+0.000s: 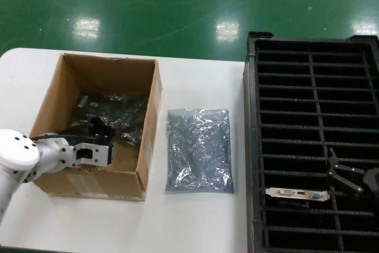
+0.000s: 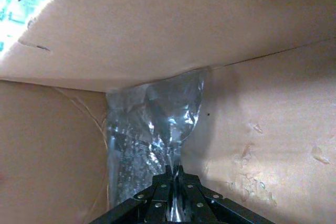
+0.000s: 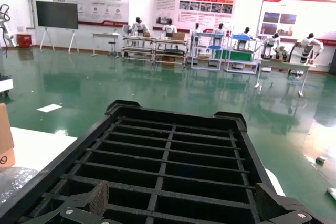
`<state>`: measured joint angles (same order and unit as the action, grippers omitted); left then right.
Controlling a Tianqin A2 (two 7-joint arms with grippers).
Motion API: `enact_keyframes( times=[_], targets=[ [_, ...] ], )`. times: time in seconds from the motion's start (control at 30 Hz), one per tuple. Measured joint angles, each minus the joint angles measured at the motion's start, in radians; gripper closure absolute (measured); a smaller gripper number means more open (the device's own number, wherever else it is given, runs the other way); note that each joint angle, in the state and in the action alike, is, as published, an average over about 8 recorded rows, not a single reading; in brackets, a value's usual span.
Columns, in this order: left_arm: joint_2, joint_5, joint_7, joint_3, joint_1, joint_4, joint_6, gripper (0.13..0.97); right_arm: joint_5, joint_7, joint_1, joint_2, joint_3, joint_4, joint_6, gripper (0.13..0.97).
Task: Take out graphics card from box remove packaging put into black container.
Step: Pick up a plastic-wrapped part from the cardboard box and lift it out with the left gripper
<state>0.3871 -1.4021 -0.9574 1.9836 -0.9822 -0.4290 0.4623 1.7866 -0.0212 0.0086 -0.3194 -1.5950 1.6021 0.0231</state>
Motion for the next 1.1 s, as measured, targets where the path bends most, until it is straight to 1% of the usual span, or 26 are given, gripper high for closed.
enact_keyframes(
  times=[0.27,0.4,0.73,0.9,1.1],
  targets=[
    [0.053,0.054,0.116,0.029,0.046,-0.14,0.0,0.949,0.0,0.0,0.0,0.0,0.0,0.0,0.0,0.129],
    [0.077,0.072,0.156,0.032,0.06,-0.2,-0.011,0.952,0.0,0.0,0.0,0.0,0.0,0.0,0.0,0.129],
    [0.124,0.097,0.232,0.023,0.094,-0.341,-0.04,0.957,0.0,0.0,0.0,0.0,0.0,0.0,0.0,0.129],
    [0.151,0.118,0.287,0.013,0.123,-0.433,-0.049,0.957,0.0,0.0,0.0,0.0,0.0,0.0,0.0,0.129],
    [0.191,0.159,0.364,-0.006,0.168,-0.557,-0.055,0.957,0.0,0.0,0.0,0.0,0.0,0.0,0.0,0.129]
  ],
)
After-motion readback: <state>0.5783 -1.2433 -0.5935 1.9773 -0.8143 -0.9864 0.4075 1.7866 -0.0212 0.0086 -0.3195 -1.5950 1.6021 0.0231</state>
